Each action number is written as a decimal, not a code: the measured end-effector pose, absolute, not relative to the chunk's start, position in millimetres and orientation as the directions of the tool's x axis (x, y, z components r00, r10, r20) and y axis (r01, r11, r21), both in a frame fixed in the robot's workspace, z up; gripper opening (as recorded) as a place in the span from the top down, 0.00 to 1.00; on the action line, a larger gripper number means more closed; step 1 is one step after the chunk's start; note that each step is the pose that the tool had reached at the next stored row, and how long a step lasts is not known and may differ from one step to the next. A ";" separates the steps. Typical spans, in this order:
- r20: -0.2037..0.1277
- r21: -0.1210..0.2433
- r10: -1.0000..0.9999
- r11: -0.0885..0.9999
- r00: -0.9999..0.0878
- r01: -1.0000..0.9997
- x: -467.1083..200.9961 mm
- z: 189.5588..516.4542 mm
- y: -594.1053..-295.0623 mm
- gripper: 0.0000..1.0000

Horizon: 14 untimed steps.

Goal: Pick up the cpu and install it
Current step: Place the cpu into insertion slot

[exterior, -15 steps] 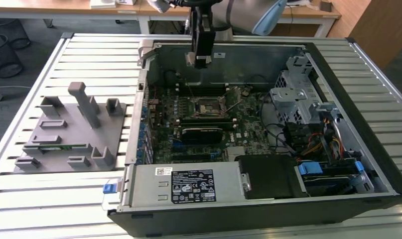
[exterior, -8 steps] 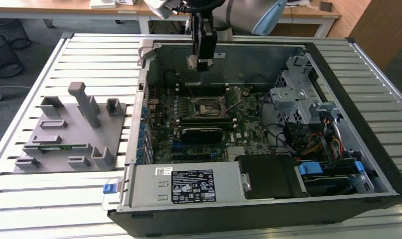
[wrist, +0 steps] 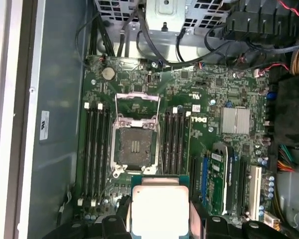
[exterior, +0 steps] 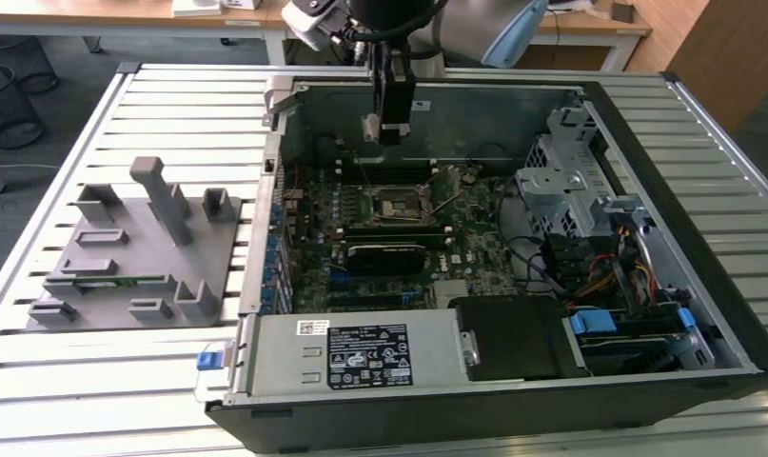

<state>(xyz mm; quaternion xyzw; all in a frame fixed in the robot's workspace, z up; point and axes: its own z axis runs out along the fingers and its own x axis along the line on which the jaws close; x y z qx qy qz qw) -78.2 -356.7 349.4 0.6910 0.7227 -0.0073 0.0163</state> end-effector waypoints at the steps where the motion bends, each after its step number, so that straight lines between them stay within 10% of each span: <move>1: -0.033 0.012 0.998 0.045 -0.045 0.999 -75.8 345.1 -356.7 0.46; 14: -0.025 0.012 0.999 0.041 -0.041 0.999 -73.4 330.3 -355.4 0.46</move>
